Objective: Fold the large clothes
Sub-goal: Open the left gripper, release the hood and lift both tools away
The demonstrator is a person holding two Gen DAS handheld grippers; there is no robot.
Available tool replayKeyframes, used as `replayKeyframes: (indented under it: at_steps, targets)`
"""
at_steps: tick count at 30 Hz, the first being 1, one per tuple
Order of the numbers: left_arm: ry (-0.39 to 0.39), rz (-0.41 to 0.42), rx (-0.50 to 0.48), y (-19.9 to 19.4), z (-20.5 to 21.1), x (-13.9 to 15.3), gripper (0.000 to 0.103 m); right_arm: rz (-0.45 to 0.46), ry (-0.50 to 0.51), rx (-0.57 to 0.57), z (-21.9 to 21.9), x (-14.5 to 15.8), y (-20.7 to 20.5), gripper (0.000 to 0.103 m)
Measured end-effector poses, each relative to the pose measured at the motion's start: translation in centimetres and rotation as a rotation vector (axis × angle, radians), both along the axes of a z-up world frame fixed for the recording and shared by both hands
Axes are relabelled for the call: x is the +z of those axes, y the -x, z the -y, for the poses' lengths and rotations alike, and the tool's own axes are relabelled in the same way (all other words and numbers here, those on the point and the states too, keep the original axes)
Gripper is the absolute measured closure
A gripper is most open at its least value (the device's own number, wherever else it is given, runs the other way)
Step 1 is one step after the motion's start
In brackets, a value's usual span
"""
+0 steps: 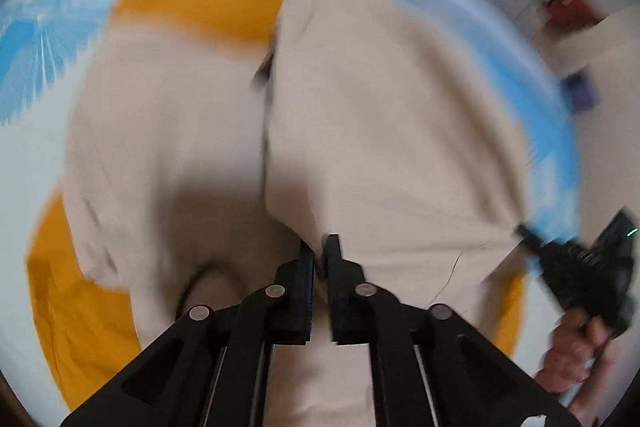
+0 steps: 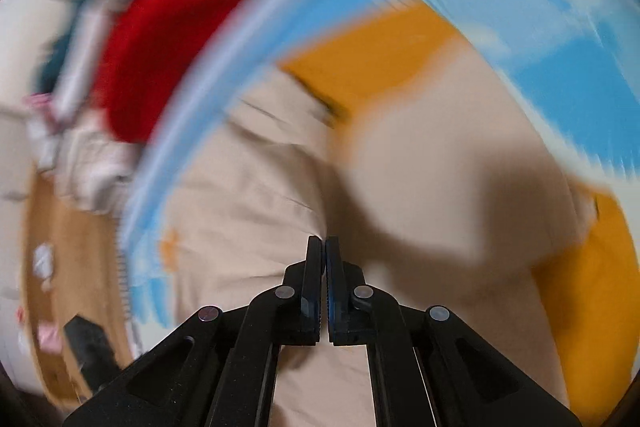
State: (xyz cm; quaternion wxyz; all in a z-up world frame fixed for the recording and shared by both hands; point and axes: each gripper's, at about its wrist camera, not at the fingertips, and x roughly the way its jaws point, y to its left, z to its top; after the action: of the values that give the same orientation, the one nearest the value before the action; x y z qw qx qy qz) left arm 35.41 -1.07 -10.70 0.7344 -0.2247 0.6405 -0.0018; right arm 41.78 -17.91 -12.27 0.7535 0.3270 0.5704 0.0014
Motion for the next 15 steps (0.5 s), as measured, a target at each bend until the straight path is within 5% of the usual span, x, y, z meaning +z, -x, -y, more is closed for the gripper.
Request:
replayKeyframes:
  at_steps: [3,7,10,13,15]
  targets:
    - [-0.025,-0.069,0.029,0.6,-0.1,-1.5,0.084,-0.053,0.069,0.024,-0.6,-1.8,-0.1,0.101]
    - [-0.192,0.163,-0.025,0.5,1.4,4.5,0.073,-0.031,0.116,0.05,-1.3,-1.1,-0.7,0.101]
    - [-0.148,0.255,-0.162,0.5,4.2,5.6,0.068,-0.018,0.146,0.055,-1.7,-0.4,-1.1,0.094]
    - [-0.079,0.182,-0.283,0.7,6.8,2.6,0.061,-0.036,0.176,0.035,-1.4,0.0,-0.8,0.079]
    - [-0.146,0.061,-0.336,1.2,7.6,-0.8,0.06,0.002,0.229,0.015,-1.4,1.2,-0.2,0.069]
